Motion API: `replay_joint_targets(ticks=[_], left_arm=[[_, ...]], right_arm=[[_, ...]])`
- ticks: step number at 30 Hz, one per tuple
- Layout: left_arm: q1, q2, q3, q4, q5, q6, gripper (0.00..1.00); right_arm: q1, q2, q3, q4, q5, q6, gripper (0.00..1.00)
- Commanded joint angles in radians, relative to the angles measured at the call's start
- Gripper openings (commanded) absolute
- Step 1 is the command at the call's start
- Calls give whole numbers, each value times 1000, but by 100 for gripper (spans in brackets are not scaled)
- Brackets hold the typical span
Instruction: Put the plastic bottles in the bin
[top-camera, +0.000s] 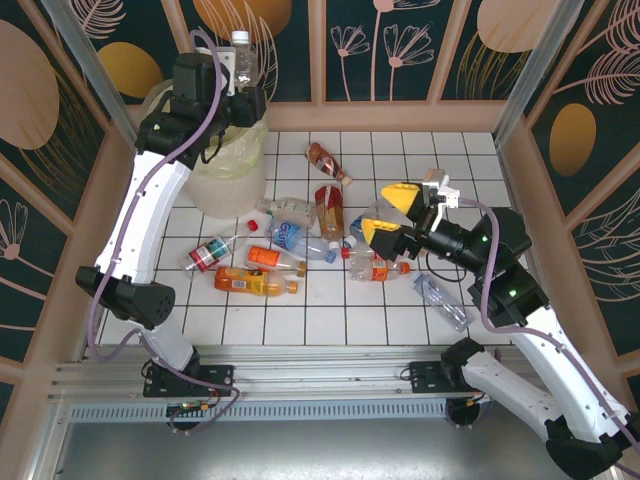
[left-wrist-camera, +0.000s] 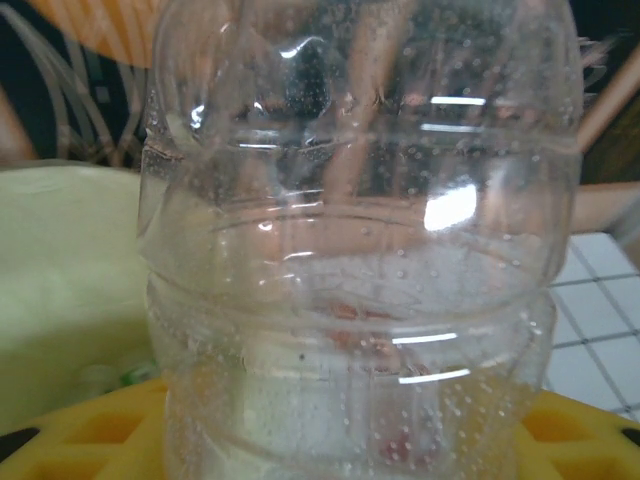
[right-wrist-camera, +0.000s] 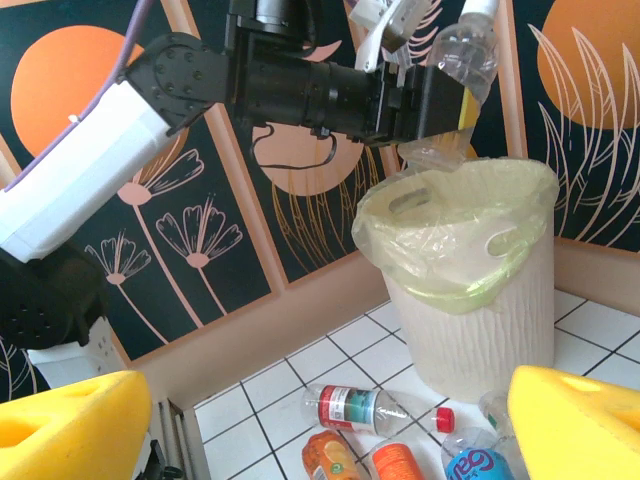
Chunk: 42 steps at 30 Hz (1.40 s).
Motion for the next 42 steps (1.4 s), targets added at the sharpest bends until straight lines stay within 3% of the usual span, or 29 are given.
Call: replay_joint_targets(ticks=[1, 8, 13, 19, 42], left_arm=[[48, 29, 32, -27, -78, 27, 57], [156, 103, 47, -47, -17, 60, 58], [229, 160, 38, -69, 91, 66, 58], [254, 226, 41, -97, 102, 89, 58], [283, 399, 67, -212, -76, 49, 63]], right_arm=[[7, 3, 14, 58, 14, 21, 93], [9, 6, 0, 35, 15, 41, 93], [9, 0, -7, 14, 27, 47, 93], [9, 1, -26, 5, 35, 67, 93], [9, 10, -42, -16, 67, 69, 93]])
